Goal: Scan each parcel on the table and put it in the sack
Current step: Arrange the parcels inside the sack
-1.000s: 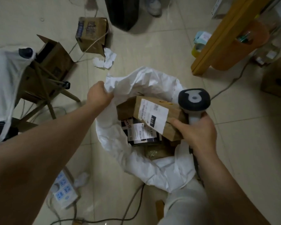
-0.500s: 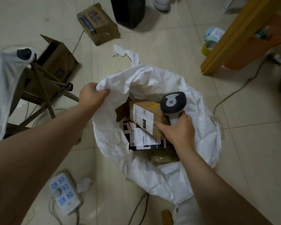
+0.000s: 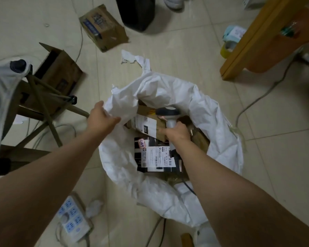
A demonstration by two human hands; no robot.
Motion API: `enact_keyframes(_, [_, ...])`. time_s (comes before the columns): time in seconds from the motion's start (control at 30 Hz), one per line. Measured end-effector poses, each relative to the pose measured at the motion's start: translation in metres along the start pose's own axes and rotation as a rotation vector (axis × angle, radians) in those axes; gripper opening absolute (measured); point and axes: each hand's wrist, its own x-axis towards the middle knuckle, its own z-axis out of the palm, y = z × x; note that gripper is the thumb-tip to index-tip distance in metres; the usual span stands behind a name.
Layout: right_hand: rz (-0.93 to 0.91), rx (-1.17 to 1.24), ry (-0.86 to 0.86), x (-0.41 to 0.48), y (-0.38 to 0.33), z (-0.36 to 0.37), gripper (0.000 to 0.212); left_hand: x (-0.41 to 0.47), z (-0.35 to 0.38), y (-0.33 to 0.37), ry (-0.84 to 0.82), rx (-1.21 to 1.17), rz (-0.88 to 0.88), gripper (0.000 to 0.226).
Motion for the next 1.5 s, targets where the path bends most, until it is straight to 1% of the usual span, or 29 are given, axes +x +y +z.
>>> enact_keyframes(0.13, [0.027,0.128,0.071,-0.019,0.011,-0.015,0.043,-0.003,0.01,-0.003,0.072,0.109,-0.029,0.085])
enact_keyframes(0.23, [0.048,0.246,0.081,-0.039,0.016,-0.033,0.033,-0.019,0.015,0.005,0.121,0.193,-0.037,0.099])
enact_keyframes(0.33, [0.049,0.294,0.08,-0.071,0.018,-0.064,0.017,-0.048,0.019,0.025,0.099,0.215,0.027,0.096])
enact_keyframes(0.43, [0.034,0.301,0.119,-0.113,0.023,-0.1,0.01,-0.083,0.033,0.044,0.004,0.22,0.153,0.088])
enact_keyframes(0.53, [0.003,0.303,0.208,-0.162,0.036,-0.14,0.014,-0.133,0.051,0.072,-0.105,0.277,0.355,0.082])
enact_keyframes(0.6, [-0.015,0.298,0.272,-0.189,0.046,-0.158,0.016,-0.164,0.062,0.093,-0.149,0.325,0.46,0.077])
enact_keyframes(0.7, [-0.029,0.383,0.463,-0.255,0.071,-0.196,0.019,-0.239,0.072,0.14,-0.238,0.339,0.671,0.073])
enact_keyframes(0.77, [-0.042,0.478,0.591,-0.303,0.085,-0.221,0.016,-0.289,0.075,0.172,-0.284,0.326,0.813,0.071])
enact_keyframes(0.87, [-0.096,0.621,0.782,-0.384,0.104,-0.253,0.013,-0.368,0.075,0.211,-0.31,0.304,1.013,0.069])
enact_keyframes(0.97, [-0.192,0.713,0.97,-0.467,0.12,-0.277,0.012,-0.45,0.066,0.241,-0.32,0.194,1.223,0.069])
enact_keyframes(1.07, [-0.245,0.767,1.124,-0.541,0.136,-0.297,0.012,-0.531,0.053,0.266,-0.413,0.063,1.396,0.068])
enact_keyframes(1.2, [-0.288,0.885,1.339,-0.625,0.162,-0.319,0.013,-0.635,0.041,0.286,-0.559,-0.107,1.562,0.063])
enact_keyframes(1.33, [-0.35,1.076,1.517,-0.686,0.19,-0.332,0.017,-0.718,0.041,0.29,-0.68,-0.156,1.685,0.063])
enact_keyframes(1.43, [-0.404,1.204,1.654,-0.714,0.215,-0.336,0.017,-0.764,0.045,0.286,-0.769,-0.135,1.711,0.067])
enact_keyframes(1.5, [-0.432,1.297,1.706,-0.725,0.234,-0.335,0.015,-0.79,0.051,0.285,-0.827,-0.117,1.699,0.067])
